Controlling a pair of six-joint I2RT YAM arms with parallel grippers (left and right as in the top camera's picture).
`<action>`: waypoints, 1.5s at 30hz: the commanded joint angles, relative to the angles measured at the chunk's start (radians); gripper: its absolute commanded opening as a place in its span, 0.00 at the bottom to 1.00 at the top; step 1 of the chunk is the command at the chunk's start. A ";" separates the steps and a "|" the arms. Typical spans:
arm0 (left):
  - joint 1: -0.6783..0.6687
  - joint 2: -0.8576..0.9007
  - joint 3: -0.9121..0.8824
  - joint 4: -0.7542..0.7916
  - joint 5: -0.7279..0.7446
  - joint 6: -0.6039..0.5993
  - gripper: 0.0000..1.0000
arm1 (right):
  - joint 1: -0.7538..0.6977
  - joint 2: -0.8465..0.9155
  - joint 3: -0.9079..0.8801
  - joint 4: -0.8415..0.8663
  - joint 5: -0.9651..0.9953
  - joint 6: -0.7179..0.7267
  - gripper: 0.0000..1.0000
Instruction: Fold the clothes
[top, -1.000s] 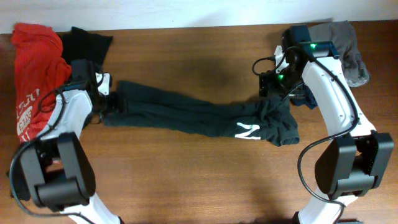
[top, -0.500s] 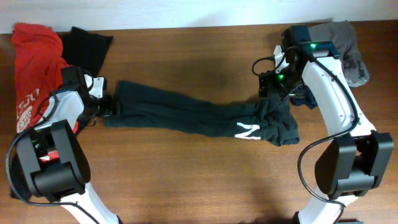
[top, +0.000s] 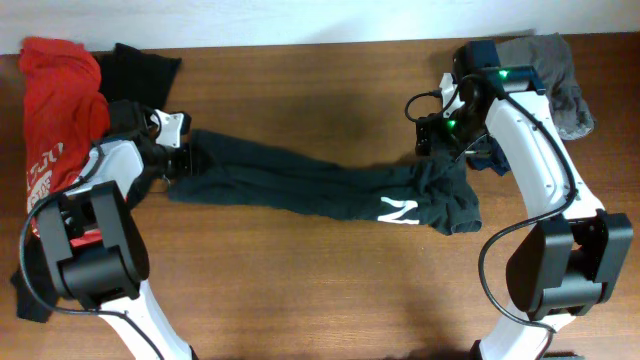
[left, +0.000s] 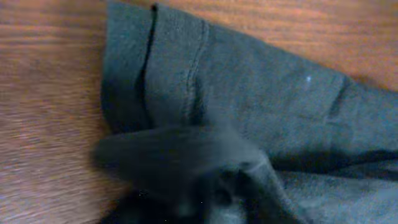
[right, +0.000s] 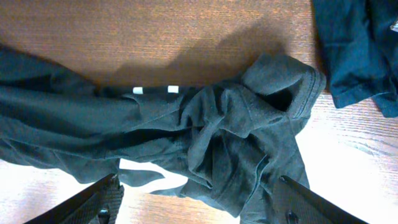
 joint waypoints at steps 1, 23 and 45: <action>-0.008 0.076 -0.029 -0.025 0.009 -0.001 0.24 | -0.004 -0.017 0.011 0.005 -0.001 -0.003 0.83; 0.088 0.076 0.586 -0.562 -0.303 -0.001 0.01 | -0.004 -0.017 0.011 0.005 -0.001 -0.003 0.88; -0.199 0.077 0.615 -0.647 -0.438 0.130 0.00 | -0.004 -0.017 0.010 0.005 -0.001 -0.003 0.91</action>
